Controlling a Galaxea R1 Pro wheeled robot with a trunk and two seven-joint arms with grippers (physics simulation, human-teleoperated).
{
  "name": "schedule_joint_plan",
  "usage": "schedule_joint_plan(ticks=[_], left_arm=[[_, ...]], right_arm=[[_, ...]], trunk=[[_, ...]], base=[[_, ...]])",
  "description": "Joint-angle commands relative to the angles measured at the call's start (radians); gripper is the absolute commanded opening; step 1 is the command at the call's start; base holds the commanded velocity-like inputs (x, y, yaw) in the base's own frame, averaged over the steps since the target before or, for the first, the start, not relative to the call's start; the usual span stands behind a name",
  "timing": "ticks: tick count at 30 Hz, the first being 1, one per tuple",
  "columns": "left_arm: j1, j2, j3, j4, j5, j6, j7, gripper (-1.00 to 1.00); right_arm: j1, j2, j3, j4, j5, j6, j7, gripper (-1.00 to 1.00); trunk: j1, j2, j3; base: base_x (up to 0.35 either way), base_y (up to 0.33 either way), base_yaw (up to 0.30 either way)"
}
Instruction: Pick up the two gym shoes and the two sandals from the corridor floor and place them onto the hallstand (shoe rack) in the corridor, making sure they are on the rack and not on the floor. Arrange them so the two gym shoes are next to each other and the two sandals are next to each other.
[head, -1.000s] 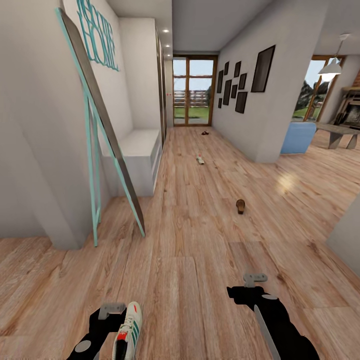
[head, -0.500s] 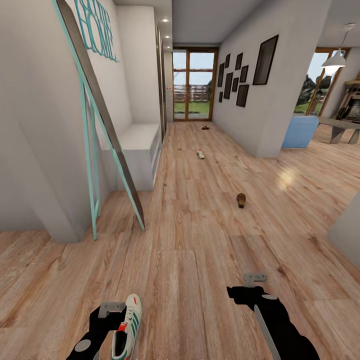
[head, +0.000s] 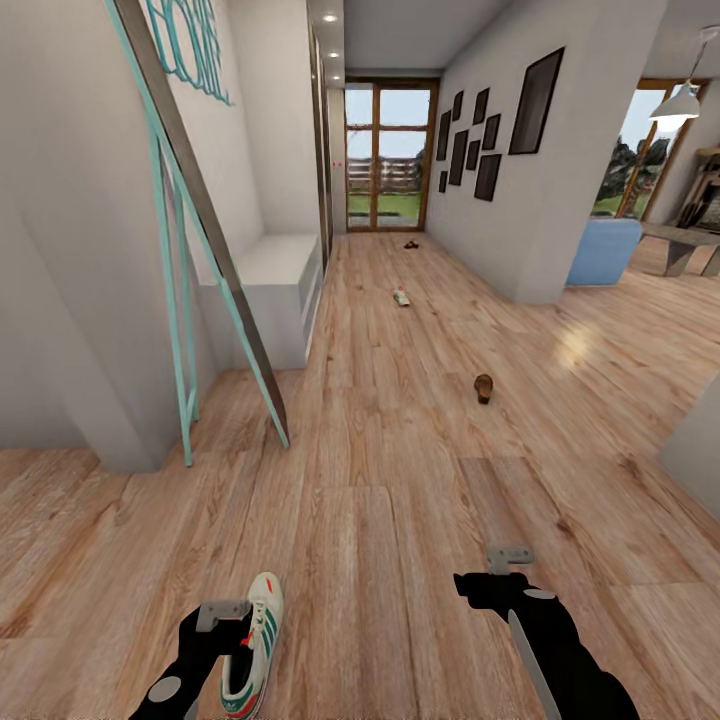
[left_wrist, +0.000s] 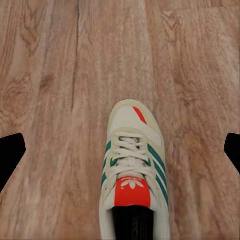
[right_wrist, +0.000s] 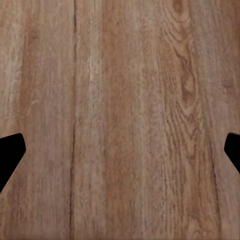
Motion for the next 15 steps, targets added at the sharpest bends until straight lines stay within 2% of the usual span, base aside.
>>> schedule_joint_plan(ticks=[1,10,15], left_arm=[[0.0,0.0,0.001,0.001,0.0,-0.003,0.0,1.0],[0.0,0.0,0.001,0.0,0.0,-0.003,0.0,1.0],[0.0,0.001,0.001,-0.001,0.0,-0.004,0.0,1.0]], right_arm=[[0.0,0.0,0.0,-0.001,0.0,0.005,0.001,1.0],[0.0,0.0,0.0,-0.003,0.0,0.005,0.001,1.0],[0.0,0.0,0.0,-0.003,0.0,0.005,0.001,1.0]], trunk=[[0.004,-0.008,-0.006],[0.038,-0.071,-0.049],[0.04,-0.072,-0.076]], base=[[0.0,0.0,0.0],[0.0,0.0,0.0],[0.0,0.0,0.0]])
